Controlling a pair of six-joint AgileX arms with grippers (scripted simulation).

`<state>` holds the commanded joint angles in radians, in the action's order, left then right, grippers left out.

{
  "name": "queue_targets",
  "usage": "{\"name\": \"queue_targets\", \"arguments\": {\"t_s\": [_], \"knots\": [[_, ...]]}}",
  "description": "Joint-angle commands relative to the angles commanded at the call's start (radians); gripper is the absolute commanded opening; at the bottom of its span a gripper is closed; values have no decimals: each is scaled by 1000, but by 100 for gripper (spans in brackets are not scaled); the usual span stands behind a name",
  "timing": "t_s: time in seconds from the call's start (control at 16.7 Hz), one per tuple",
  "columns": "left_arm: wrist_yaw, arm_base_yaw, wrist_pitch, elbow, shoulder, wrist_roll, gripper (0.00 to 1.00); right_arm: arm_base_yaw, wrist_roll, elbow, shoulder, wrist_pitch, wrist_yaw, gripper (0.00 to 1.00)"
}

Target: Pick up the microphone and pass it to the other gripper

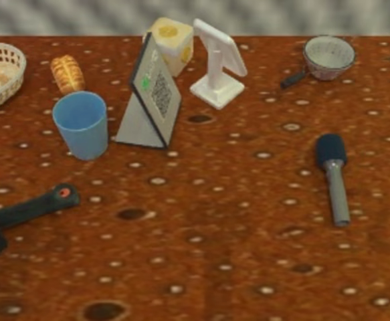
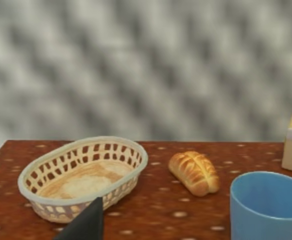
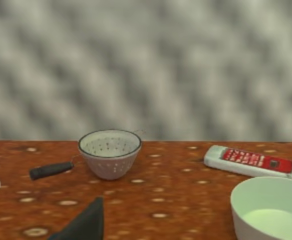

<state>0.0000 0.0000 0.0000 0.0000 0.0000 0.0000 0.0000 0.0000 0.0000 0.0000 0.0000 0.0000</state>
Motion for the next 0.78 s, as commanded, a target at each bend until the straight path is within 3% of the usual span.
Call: {"name": "queue_targets", "arguments": {"t_s": [0.36,0.78], "knots": [[0,0,0,0,0,0,100,25,18,62,102,-59,-4,100],[0,0,0,0,0,0,100,119,124,389,582,-300,2,100]]}}
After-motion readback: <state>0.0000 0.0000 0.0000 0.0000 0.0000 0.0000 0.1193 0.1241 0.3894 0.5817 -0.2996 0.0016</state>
